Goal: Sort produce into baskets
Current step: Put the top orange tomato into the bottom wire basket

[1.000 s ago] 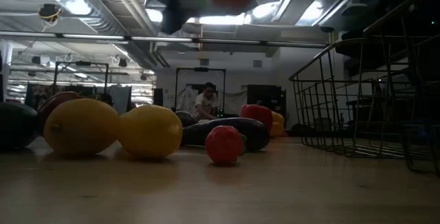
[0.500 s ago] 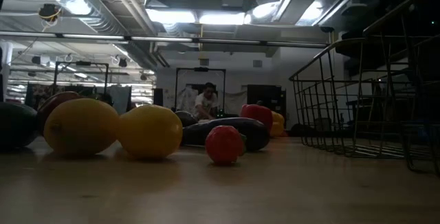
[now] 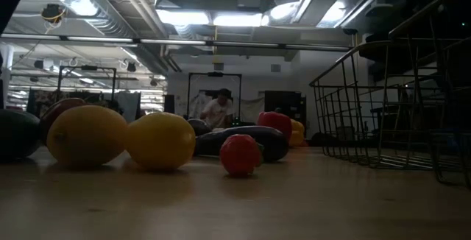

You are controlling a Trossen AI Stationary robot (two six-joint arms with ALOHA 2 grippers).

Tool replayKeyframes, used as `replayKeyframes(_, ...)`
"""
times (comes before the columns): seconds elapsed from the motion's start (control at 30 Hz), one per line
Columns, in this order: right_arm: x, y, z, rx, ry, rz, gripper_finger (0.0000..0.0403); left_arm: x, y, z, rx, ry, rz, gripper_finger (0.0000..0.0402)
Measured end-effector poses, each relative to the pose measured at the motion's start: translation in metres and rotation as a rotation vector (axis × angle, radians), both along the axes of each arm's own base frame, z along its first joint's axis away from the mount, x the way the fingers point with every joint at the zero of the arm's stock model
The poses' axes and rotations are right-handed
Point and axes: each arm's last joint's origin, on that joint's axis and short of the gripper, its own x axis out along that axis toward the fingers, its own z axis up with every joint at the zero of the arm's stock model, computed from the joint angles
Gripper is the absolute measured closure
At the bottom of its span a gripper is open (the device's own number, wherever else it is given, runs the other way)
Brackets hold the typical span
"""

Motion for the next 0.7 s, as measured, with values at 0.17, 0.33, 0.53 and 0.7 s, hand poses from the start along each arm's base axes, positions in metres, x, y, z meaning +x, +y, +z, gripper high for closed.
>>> replayKeyframes(0.17, 0.000, 0.000, 0.000, 0.000, 0.001, 0.000, 0.0199, 0.016, -0.016, -0.019, 0.003, 0.017, -0.017, 0.0040)
replayKeyframes(0.33, 0.000, 0.000, 0.000, 0.000, 0.004, 0.000, 0.0199, 0.025, -0.026, -0.040, 0.025, 0.040, -0.033, 0.0040)
replayKeyframes(0.53, 0.000, 0.000, -0.001, 0.000, 0.006, 0.000, 0.0199, 0.023, -0.028, -0.055, 0.080, 0.129, -0.045, 0.0040)
replayKeyframes(0.7, 0.000, 0.000, -0.001, 0.001, 0.008, 0.000, 0.0199, 0.022, -0.027, -0.059, 0.103, 0.164, -0.049, 0.0040)
